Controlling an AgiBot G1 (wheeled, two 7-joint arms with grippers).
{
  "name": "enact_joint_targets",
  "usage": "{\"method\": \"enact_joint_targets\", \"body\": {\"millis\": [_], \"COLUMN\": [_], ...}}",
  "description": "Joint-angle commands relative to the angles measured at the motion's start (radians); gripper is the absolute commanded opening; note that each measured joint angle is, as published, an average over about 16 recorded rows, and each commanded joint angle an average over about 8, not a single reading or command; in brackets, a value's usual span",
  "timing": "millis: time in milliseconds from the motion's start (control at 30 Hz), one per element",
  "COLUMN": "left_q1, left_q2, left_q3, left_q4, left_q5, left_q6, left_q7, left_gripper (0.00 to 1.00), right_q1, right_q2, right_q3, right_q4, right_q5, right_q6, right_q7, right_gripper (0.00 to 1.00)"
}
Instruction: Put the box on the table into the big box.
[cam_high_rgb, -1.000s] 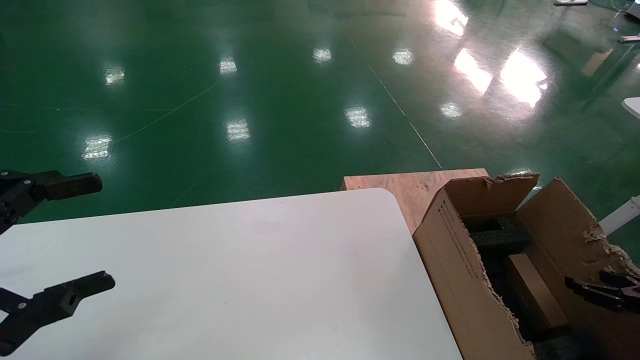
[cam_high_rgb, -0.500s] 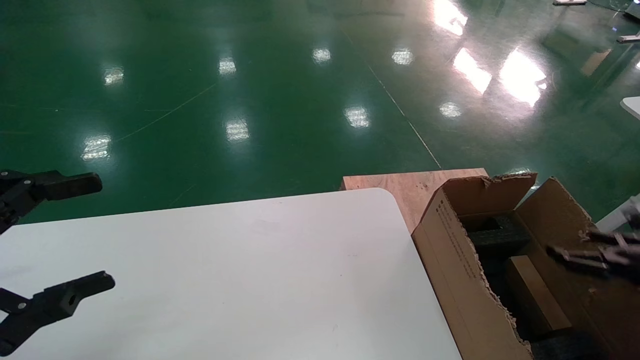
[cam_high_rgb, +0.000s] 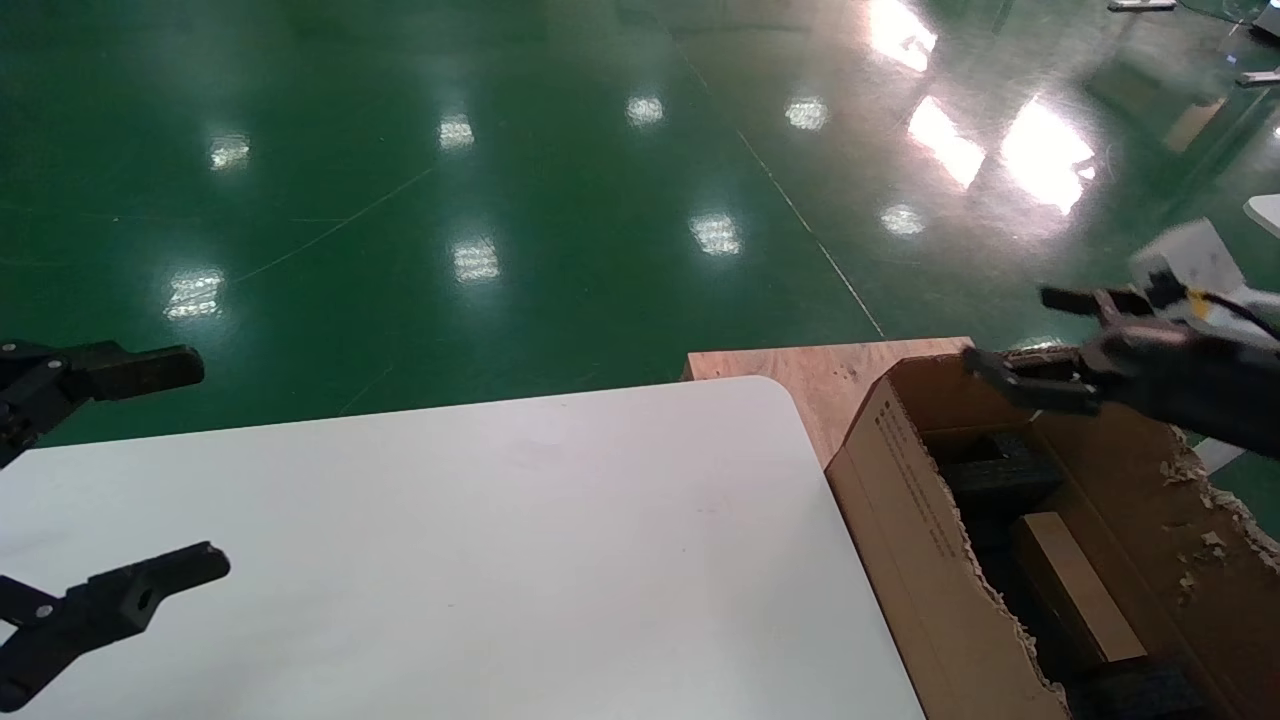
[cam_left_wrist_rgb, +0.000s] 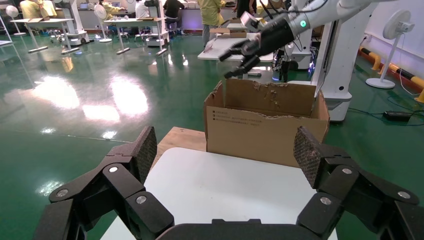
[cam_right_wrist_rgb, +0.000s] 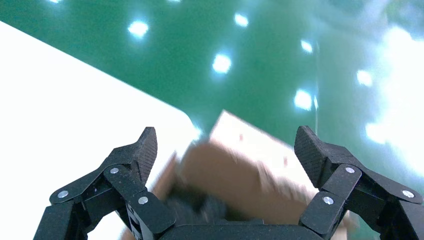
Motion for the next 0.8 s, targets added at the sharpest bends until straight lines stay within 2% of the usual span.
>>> {"method": "enact_joint_targets", "body": {"millis": [33,300,600,700,800], "left_q1": [0.000,0.000,0.000,0.000,0.000], "left_q2": [0.000,0.000,0.000,0.000,0.000], "left_q3": [0.000,0.000,0.000,0.000,0.000], "left_q4": [0.000,0.000,0.000,0.000,0.000], "left_q5": [0.000,0.000,0.000,0.000,0.000], "left_q6": [0.000,0.000,0.000,0.000,0.000], "left_q7": [0.000,0.000,0.000,0.000,0.000], "left_gripper": [1.00,1.00,1.00,1.00,1.00], "right_q1": [0.005,-0.025,-0.036,-0.068,-0.130], "right_q2": [-0.022,-0.128,-0.130,-0.136,-0.157], "right_q3": [0.015,0.057,0.068,0.110,0.194], "right_q4": [0.046,0.101,0.098,0.094,0.092], "right_q5": [0.009,0.068,0.068,0.061,0.053], "right_q6": [0.009,0.015,0.009,-0.009,-0.042], "right_q7": [-0.006,-0.086,-0.084,-0.078,-0.071], "right_gripper": [1.00,1.00,1.00,1.00,1.00]}}
